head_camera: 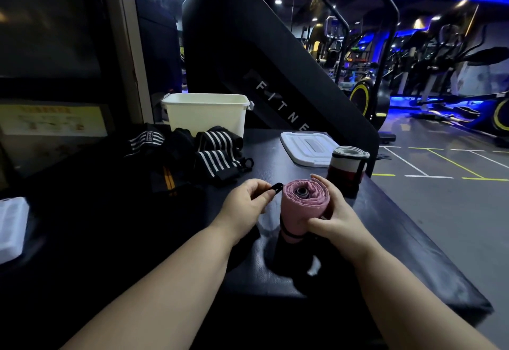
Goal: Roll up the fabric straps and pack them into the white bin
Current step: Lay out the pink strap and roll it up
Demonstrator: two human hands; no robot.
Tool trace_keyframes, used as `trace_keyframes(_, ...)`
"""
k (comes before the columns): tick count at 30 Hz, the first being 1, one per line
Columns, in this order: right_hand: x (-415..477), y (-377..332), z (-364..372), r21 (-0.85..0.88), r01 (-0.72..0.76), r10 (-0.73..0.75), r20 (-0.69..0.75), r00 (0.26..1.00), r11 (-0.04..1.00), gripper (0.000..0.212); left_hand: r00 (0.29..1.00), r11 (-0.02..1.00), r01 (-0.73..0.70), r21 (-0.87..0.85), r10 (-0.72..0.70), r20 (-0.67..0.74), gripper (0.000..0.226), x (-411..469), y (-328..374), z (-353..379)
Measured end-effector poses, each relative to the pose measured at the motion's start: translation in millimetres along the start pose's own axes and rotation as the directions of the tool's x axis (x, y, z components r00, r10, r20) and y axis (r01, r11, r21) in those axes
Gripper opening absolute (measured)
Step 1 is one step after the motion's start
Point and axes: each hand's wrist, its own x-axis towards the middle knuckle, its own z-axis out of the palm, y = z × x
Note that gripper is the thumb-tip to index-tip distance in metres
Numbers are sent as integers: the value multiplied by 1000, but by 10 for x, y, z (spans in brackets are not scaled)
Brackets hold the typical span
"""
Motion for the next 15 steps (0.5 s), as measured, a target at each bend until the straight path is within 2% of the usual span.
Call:
trace_keyframes(5, -13, -15, -3, -31, 18, -18, 9, 1000, 999, 81, 999, 999, -29, 36, 30, -18, 14, -34, 22, -14)
trace_keyframes(9, -2, 3, -20, -31, 33, -32, 27, 999, 999, 71, 997, 998, -61, -29, 59, -49, 15, -37, 53, -49)
trace_keyframes(15, 6, 27, -36, -16, 38, -37, 53, 998, 999, 73, 988, 996, -71, -46, 64, -138, 22, -2, 47, -85)
